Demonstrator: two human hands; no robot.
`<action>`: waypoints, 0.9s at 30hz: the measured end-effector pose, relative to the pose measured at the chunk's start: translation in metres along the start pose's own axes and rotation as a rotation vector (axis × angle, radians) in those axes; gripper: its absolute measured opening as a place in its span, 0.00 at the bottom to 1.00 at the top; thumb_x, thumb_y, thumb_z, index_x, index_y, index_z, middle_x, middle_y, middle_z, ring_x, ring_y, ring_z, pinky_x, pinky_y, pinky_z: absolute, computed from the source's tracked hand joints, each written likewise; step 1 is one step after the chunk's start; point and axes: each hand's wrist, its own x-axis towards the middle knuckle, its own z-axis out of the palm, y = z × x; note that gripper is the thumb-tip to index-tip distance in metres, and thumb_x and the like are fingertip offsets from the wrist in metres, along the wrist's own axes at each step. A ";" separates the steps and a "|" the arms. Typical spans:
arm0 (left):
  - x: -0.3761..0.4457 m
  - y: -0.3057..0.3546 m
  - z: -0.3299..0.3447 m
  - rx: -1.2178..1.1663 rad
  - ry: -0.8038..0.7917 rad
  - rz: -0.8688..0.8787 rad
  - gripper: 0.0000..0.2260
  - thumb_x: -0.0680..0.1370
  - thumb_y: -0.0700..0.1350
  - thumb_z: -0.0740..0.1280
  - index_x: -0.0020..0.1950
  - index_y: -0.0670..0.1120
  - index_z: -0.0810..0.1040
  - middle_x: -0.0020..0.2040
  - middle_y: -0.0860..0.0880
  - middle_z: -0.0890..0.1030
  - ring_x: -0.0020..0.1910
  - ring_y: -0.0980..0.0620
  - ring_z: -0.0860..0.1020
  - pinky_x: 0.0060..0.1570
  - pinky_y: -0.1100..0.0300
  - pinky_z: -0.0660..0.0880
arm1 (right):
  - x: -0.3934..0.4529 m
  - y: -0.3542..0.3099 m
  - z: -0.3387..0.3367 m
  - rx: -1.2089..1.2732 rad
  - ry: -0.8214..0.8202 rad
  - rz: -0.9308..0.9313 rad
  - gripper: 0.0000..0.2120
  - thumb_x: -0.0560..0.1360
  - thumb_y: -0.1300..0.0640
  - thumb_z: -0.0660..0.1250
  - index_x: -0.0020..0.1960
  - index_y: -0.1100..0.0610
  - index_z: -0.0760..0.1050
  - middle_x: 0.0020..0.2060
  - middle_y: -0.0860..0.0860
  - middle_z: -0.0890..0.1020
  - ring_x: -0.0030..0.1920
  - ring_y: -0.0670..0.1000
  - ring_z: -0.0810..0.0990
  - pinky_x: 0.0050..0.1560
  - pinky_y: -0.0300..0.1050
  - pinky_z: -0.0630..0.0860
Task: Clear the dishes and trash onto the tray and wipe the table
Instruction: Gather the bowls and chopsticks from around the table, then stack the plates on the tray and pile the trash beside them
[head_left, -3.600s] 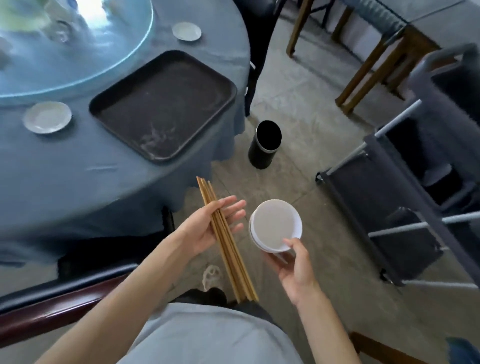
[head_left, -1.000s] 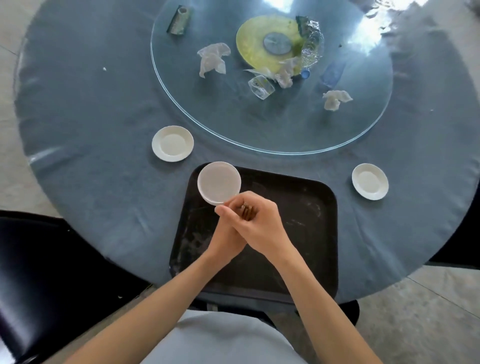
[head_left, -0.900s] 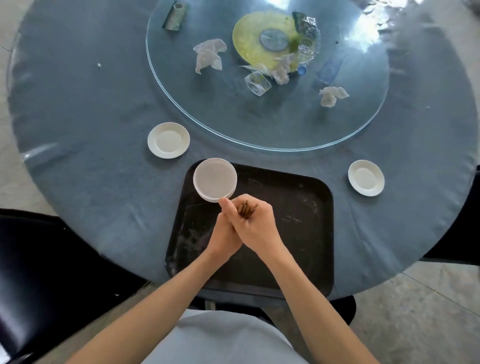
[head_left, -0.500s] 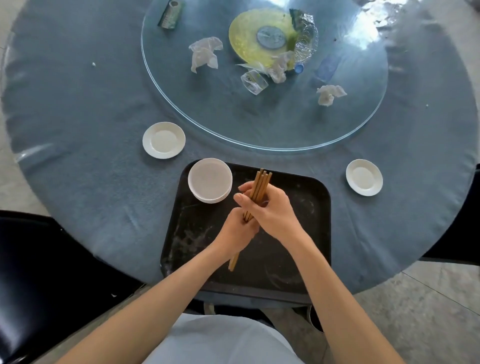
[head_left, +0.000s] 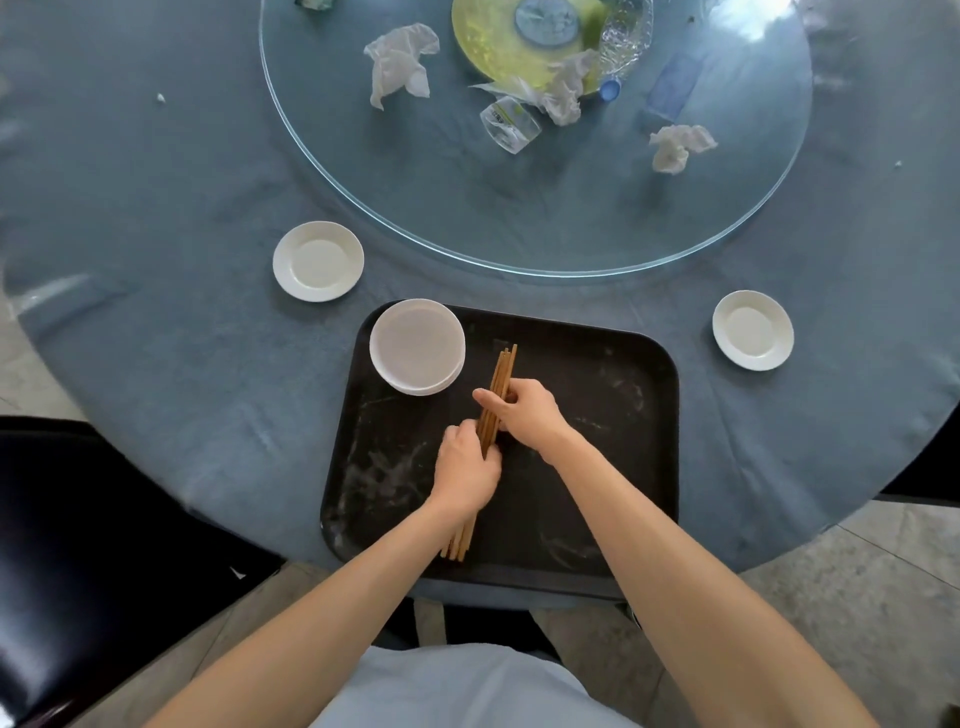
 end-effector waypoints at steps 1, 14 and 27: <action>-0.001 -0.002 0.000 0.041 0.036 0.010 0.15 0.82 0.44 0.66 0.68 0.45 0.73 0.62 0.45 0.74 0.58 0.50 0.77 0.62 0.54 0.77 | 0.001 0.000 0.002 -0.001 0.007 0.000 0.15 0.78 0.41 0.71 0.51 0.53 0.80 0.42 0.47 0.85 0.43 0.47 0.85 0.42 0.40 0.80; -0.003 -0.028 -0.009 0.083 0.032 0.014 0.27 0.80 0.47 0.68 0.78 0.48 0.63 0.72 0.43 0.67 0.66 0.47 0.75 0.62 0.55 0.75 | -0.070 0.037 0.034 0.040 0.133 0.002 0.23 0.80 0.53 0.71 0.73 0.51 0.70 0.49 0.46 0.82 0.51 0.44 0.83 0.58 0.48 0.82; -0.008 -0.047 -0.060 0.053 -0.017 0.138 0.17 0.82 0.47 0.65 0.72 0.51 0.74 0.62 0.51 0.76 0.52 0.58 0.78 0.49 0.66 0.72 | -0.069 0.029 0.025 0.062 0.142 -0.027 0.20 0.82 0.51 0.68 0.73 0.49 0.71 0.48 0.43 0.81 0.47 0.42 0.82 0.43 0.33 0.76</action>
